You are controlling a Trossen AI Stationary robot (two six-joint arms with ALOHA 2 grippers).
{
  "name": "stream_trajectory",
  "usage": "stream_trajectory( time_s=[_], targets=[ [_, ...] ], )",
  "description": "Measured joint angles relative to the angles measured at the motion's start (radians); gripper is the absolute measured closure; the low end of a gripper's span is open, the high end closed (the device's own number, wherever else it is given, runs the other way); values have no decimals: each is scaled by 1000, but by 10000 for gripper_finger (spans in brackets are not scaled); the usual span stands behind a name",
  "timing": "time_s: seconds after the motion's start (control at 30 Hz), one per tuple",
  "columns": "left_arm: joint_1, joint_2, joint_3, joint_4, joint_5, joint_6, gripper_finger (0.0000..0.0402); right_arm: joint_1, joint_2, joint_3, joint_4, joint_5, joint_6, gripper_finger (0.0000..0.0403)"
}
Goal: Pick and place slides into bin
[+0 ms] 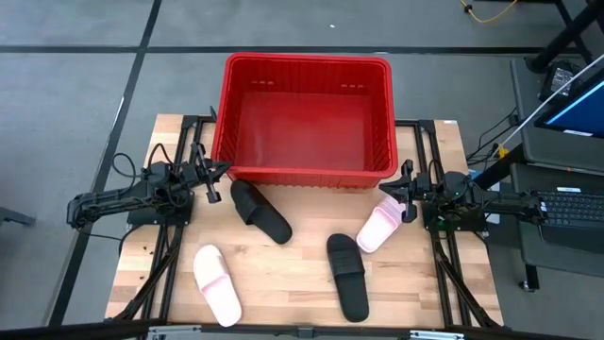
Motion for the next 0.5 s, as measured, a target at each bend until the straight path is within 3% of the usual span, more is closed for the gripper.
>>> stream_trajectory(
  time_s=[0.5],
  targets=[
    [0, 0, 0, 0, 0, 0, 398, 0, 0, 0, 0, 0, 0, 375]
  ],
)
